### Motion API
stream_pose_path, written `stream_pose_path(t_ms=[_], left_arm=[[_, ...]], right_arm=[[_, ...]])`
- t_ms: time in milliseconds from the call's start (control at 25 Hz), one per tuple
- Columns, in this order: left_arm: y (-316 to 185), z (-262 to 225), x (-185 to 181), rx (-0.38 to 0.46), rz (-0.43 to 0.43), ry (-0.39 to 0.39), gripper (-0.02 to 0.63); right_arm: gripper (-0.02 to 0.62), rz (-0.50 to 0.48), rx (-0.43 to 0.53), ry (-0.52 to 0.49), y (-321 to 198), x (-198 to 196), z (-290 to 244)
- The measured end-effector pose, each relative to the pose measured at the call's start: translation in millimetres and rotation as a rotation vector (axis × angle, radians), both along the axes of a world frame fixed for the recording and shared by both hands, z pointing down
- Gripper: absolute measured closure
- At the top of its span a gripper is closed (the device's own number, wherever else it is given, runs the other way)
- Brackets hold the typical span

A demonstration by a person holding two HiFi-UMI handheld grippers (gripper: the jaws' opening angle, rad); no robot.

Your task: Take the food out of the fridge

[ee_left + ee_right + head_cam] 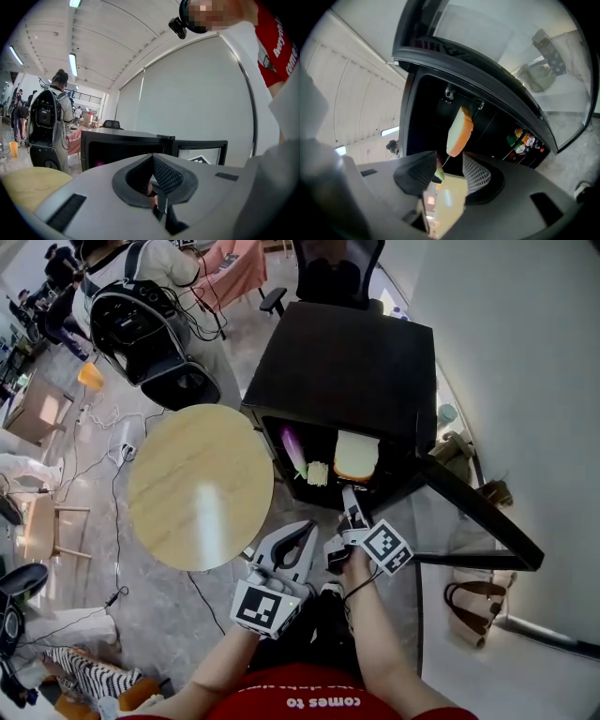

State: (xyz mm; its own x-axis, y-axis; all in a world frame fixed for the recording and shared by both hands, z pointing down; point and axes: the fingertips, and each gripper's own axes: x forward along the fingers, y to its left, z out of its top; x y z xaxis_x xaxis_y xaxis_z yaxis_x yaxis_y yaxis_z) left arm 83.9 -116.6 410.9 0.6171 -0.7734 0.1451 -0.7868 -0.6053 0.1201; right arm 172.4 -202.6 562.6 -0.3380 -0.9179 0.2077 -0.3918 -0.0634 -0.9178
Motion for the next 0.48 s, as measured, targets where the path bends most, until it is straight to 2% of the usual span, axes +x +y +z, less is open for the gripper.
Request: stream_pose_path(t_ms=[160,480], left_arm=[[0,9,-1,-0.028,0.0,-0.021,0.598],[3,19,2,-0.046,0.006,-0.032,0.598]], right_arm=[[0.403,0.052,0.031,-0.102,-11,8,8],[0.397,0.095,0.017,-0.172,-28,18,22]])
